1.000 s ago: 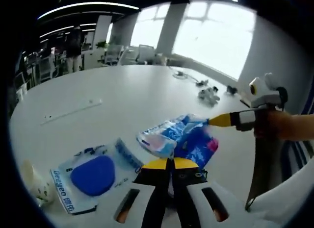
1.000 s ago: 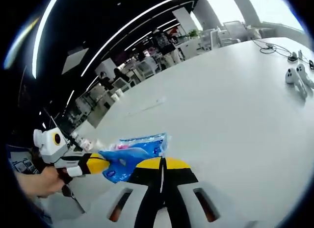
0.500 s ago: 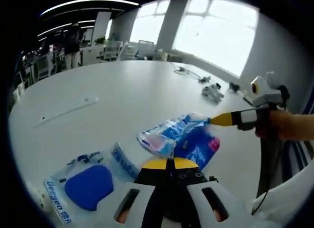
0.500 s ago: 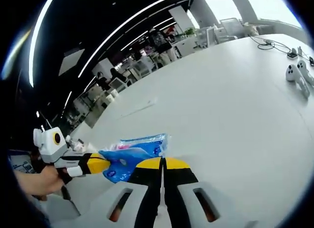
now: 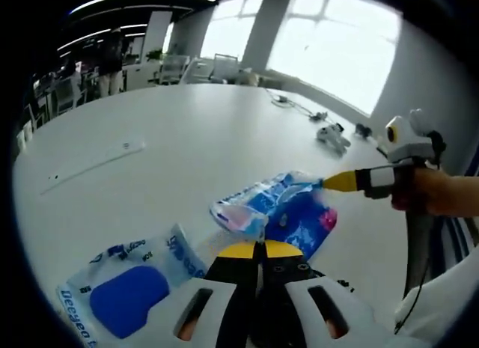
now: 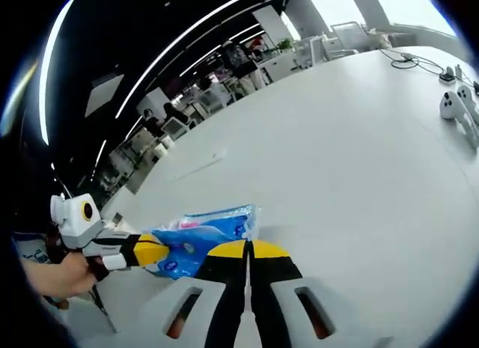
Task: Arrange the tabletop items into an orderly group along one side of the table until the central work area is clear of visible clutter.
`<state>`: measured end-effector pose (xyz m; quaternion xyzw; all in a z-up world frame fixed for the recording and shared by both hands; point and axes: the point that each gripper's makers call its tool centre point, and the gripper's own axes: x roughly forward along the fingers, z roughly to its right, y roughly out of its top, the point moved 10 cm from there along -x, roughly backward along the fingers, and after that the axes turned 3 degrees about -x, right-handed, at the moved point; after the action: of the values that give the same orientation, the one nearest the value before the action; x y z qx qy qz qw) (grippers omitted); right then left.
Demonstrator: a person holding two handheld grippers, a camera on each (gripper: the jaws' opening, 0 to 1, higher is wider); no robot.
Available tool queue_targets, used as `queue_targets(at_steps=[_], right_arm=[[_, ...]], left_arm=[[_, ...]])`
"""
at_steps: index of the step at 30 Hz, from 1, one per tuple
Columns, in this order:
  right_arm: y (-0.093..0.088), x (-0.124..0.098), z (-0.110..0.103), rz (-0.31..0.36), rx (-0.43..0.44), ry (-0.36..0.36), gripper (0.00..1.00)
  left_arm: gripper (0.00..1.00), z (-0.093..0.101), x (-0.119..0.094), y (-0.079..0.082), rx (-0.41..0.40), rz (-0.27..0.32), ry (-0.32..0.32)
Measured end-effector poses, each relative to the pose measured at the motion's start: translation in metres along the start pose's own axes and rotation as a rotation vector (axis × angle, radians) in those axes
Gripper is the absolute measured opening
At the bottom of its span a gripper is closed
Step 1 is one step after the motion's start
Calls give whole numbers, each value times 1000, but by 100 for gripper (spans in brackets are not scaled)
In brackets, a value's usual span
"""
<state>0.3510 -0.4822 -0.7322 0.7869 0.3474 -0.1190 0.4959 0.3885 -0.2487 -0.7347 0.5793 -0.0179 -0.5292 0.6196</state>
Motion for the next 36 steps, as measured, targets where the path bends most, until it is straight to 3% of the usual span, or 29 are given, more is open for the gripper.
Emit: queue_targets(at_steps=[11,18,36], right_arm=[[-1,14,9,-25,-38,-3,0],[-3,21,10,-53,-119,-13,0],[-7,30,16,-67,-161,-27,0]], left_arm=[[0,-5,13,-5,-18,-46,22],[0,-10,18,-8,-37,-66,44],[0,-14,27,-11,-56,-87,80]])
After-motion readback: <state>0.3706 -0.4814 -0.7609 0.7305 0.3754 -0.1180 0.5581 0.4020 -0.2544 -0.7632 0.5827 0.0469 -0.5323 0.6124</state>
